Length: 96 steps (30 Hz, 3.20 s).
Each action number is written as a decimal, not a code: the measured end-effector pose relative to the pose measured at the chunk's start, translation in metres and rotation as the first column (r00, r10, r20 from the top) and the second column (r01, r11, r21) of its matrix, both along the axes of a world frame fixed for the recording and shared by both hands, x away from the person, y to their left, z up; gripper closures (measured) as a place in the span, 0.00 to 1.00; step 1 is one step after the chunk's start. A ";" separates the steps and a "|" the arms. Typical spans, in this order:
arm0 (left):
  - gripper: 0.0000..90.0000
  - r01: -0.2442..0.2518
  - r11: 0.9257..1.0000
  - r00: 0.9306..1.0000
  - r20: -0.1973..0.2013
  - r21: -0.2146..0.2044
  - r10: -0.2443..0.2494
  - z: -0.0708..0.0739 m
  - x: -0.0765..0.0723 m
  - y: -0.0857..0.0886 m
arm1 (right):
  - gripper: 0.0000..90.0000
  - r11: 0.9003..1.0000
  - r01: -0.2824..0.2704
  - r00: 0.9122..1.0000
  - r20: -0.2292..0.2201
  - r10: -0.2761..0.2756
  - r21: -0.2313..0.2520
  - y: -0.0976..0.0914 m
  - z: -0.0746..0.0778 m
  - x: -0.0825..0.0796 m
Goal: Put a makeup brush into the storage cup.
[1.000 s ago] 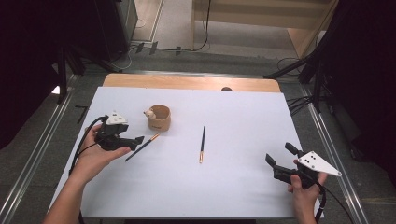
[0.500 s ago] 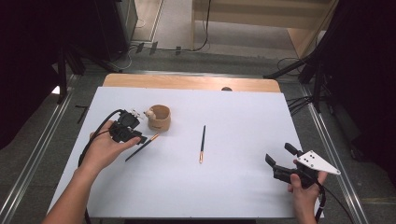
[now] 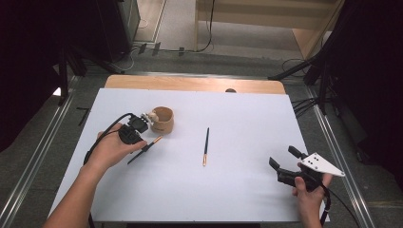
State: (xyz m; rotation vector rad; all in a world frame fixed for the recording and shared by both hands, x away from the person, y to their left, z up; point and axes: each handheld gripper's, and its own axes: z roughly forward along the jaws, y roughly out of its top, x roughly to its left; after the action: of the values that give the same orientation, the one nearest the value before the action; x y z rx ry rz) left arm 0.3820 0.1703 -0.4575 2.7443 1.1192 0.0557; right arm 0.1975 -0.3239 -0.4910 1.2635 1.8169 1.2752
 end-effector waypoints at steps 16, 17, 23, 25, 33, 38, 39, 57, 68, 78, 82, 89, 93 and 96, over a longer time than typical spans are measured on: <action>0.94 0.046 0.996 0.999 -0.008 0.083 -0.045 -0.008 0.000 -0.010 | 0.16 1.000 -0.002 1.000 -0.013 0.002 -0.002 -0.001 -0.002 0.001; 0.94 0.048 0.995 0.999 -0.010 0.083 -0.047 -0.007 0.000 -0.009 | 0.16 1.000 -0.001 1.000 -0.014 0.001 -0.001 -0.001 -0.002 0.001; 0.94 0.051 0.998 0.999 -0.020 0.040 -0.050 -0.003 -0.001 -0.006 | 0.16 1.000 0.001 1.000 -0.017 -0.001 0.002 -0.001 -0.002 0.001; 0.94 0.057 0.998 0.998 -0.014 0.022 -0.057 0.002 -0.003 -0.005 | 0.16 1.000 0.002 1.000 -0.018 -0.002 0.001 -0.001 -0.003 0.002; 0.94 0.092 0.990 0.995 0.034 -0.111 -0.089 0.023 -0.014 0.000 | 0.16 1.000 0.000 1.000 -0.020 0.000 -0.001 -0.001 -0.003 0.002; 0.94 0.125 0.962 0.990 0.094 -0.244 -0.104 0.037 -0.019 0.005 | 0.16 1.000 0.003 1.000 -0.021 -0.003 -0.001 -0.001 -0.004 0.002; 0.94 0.133 0.953 0.988 0.114 -0.273 -0.105 0.041 -0.020 0.006 | 0.16 1.000 0.003 1.000 -0.021 -0.003 -0.002 -0.001 -0.004 0.002; 0.94 0.190 0.771 0.923 0.378 -0.608 0.071 0.062 -0.025 0.029 | 0.16 1.000 0.002 1.000 -0.023 -0.002 -0.002 0.000 -0.004 0.002; 0.94 0.253 0.639 0.836 0.496 -0.727 0.234 0.064 -0.026 0.036 | 0.16 1.000 0.002 1.000 -0.021 -0.002 -0.002 0.000 -0.004 0.002; 0.94 0.303 0.574 0.760 0.556 -0.761 0.337 0.066 -0.024 0.037 | 0.16 1.000 0.001 1.000 -0.024 -0.001 -0.006 0.001 -0.005 0.002; 0.94 0.304 0.546 0.743 0.553 -0.781 0.377 0.065 -0.020 0.036 | 0.16 1.000 -0.002 1.000 -0.024 0.002 -0.005 0.001 -0.005 0.002; 0.94 0.348 0.499 0.703 0.573 -0.793 0.420 0.063 -0.015 0.030 | 0.16 1.000 -0.005 1.000 -0.024 0.004 -0.008 0.001 -0.005 0.002; 0.94 0.346 0.491 0.684 0.573 -0.799 0.451 0.061 -0.012 0.027 | 0.16 1.000 -0.006 1.000 -0.023 0.006 -0.009 0.001 -0.005 0.002; 0.94 0.320 0.505 0.665 0.570 -0.801 0.483 0.056 -0.007 0.023 | 0.16 1.000 -0.004 1.000 -0.025 0.004 -0.008 0.001 -0.005 0.001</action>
State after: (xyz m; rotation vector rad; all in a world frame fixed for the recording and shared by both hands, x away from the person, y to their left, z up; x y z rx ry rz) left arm 0.3752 0.1935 -0.4011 1.4299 0.6987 0.4664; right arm 0.1990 -0.3230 -0.4962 1.2772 1.8412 1.2580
